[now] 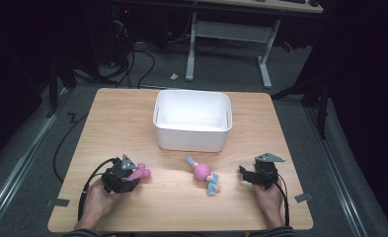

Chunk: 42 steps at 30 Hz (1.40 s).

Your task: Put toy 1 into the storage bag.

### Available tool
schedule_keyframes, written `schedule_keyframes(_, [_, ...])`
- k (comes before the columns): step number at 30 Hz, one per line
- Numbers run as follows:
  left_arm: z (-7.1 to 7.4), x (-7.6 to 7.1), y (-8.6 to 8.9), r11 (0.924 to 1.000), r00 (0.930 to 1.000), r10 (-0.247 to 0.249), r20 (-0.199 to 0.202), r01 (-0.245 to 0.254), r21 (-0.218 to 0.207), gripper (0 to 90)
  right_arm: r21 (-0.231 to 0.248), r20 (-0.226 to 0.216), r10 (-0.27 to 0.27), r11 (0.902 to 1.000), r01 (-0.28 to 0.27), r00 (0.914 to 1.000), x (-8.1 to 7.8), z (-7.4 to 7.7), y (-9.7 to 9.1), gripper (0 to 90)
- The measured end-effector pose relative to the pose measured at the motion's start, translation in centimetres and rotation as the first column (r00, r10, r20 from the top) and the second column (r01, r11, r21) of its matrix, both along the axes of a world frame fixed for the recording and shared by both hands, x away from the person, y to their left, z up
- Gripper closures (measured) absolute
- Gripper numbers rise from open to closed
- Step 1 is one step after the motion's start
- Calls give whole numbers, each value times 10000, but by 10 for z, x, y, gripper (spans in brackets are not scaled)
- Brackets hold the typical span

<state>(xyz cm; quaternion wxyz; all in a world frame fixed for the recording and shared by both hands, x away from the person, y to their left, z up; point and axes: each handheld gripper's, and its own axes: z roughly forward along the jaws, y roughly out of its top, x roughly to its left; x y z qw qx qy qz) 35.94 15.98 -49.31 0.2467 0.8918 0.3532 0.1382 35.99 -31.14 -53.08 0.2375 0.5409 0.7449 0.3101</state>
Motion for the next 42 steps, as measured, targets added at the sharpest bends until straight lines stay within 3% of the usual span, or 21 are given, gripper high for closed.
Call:
schedule_keyframes(6, [18,1,6,9998,9997,184,141,-182,-77,597,-7,-4,9,10000,-9,10000,0,0,0,269])
schedule_keyframes(8, [26,2,10,9989,9990,343,286,-334,-314,597,-18,0,7,10000,-7,10000,0,0,0,269])
schedule_keyframes(15, [38,5,13,9951,9976,560,410,-524,-834,597,-20,2,8,10000,-8,10000,0,0,0,269])
schedule_keyframes(20, [41,8,14,9916,9964,703,476,-646,-1121,596,-18,2,19,10000,-19,10000,0,0,0,269])
schedule_keyframes(23, [40,9,11,9971,9976,551,412,-528,-555,595,-18,2,24,10000,-24,10000,0,0,0,269])
schedule_keyframes(32, [45,5,10,9906,9977,565,366,-515,-1265,595,-32,4,106,9999,-106,9999,0,0,1,270])
schedule_keyframes(36, [43,8,5,9945,9992,374,153,-357,-985,595,-38,12,76,10000,-76,10000,0,0,1,273])
schedule_keyframes(42, [47,15,0,9914,9994,329,98,-314,-1274,595,-31,-6,58,10000,-58,10000,0,0,1,273])
